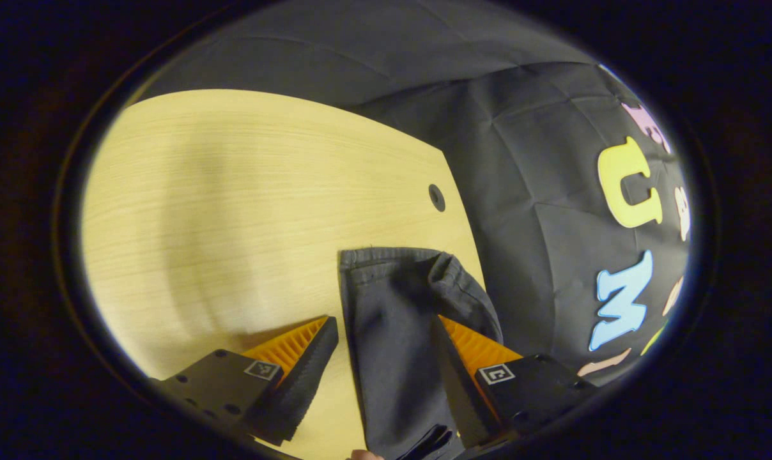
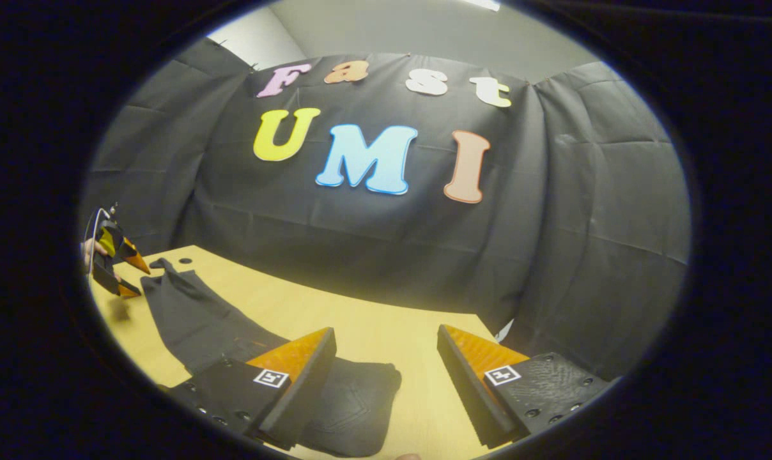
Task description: Grasp the waist and the cuffs of the jeans and fold them to make the two legs overlap; first hold the waist and fold one-third of the jeans toward the cuffs, then hold the cuffs and fold the remaining one-third in the same direction to finish folding.
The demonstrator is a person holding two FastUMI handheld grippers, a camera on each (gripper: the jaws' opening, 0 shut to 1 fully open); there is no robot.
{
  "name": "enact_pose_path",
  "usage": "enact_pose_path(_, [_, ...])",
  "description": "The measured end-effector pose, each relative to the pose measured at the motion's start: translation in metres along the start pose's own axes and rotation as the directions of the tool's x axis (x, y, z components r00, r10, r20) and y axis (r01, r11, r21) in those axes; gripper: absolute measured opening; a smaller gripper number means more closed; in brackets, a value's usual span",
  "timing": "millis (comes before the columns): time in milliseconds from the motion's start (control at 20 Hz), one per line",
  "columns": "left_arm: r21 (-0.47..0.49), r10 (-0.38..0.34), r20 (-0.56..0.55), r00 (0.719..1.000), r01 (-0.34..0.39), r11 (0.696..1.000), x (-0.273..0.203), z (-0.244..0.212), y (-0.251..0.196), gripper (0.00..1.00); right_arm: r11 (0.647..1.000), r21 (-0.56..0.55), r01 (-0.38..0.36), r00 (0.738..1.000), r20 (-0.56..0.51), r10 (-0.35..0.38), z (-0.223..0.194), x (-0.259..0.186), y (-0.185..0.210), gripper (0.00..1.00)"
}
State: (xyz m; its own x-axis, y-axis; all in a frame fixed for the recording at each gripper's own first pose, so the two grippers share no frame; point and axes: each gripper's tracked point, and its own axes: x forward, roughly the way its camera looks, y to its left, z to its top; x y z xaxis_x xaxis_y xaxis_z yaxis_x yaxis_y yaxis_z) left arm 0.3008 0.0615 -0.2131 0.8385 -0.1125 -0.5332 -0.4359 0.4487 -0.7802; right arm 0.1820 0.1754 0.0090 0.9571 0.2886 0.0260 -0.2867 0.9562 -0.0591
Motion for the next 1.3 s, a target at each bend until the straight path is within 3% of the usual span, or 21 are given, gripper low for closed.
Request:
enact_pose_path(150, [0.022,-0.035,-0.022,0.999,0.036,0.999,0.015,-0.004,-0.012,1.0,0.999,0.013,0.04,0.999,-0.018,-0.04,-0.001,0.007,-0.009,0.95])
enact_pose_path(200, [0.021,-0.062,-0.033,0.997,0.063,0.998,0.02,-0.008,-0.018,0.96,0.998,0.017,0.053,0.998,-0.026,-0.053,-0.002,0.009,-0.011,0.95])
enact_pose_path(300, [-0.019,-0.133,-0.071,0.989,0.132,0.991,0.029,-0.02,-0.031,1.0,0.997,0.029,0.071,0.997,-0.042,-0.07,-0.003,0.012,-0.012,0.94])
enact_pose_path(450, [-0.103,-0.173,-0.069,0.982,0.166,0.981,0.049,-0.028,-0.029,0.85,0.996,0.047,0.08,0.995,-0.071,-0.077,-0.008,0.016,-0.009,0.94])
enact_pose_path(500, [-0.126,-0.178,-0.072,0.981,0.168,0.978,0.052,-0.028,-0.024,0.69,0.995,0.049,0.083,0.994,-0.074,-0.08,-0.008,0.016,-0.009,0.94])
enact_pose_path(550, [-0.142,-0.172,-0.076,0.982,0.16,0.977,0.055,-0.027,-0.019,0.63,0.995,0.046,0.088,0.994,-0.074,-0.085,-0.006,0.016,-0.01,0.94])
enact_pose_path(650, [-0.161,-0.16,-0.08,0.984,0.146,0.976,0.055,-0.023,-0.01,0.26,0.994,0.044,0.098,0.993,-0.072,-0.095,-0.005,0.015,-0.013,0.95])
enact_pose_path(750, [-0.145,-0.163,-0.092,0.982,0.149,0.978,0.05,-0.023,-0.009,0.14,0.993,0.042,0.109,0.992,-0.074,-0.106,-0.005,0.015,-0.016,0.95])
enact_pose_path(850, [-0.122,-0.167,-0.084,0.982,0.156,0.98,0.045,-0.02,-0.019,0.11,0.993,0.044,0.112,0.991,-0.076,-0.108,-0.005,0.013,-0.017,0.95])
enact_pose_path(1050, [-0.044,-0.283,-0.084,0.955,0.28,0.959,0.003,-0.022,-0.072,0.08,0.993,0.054,0.108,0.993,-0.057,-0.105,0.003,0.006,-0.018,0.95])
enact_pose_path(1300, [0.101,-0.417,-0.13,0.899,0.431,0.897,-0.06,-0.051,-0.154,0.08,0.994,0.069,0.085,0.996,-0.031,-0.083,0.011,-0.003,-0.018,0.95])
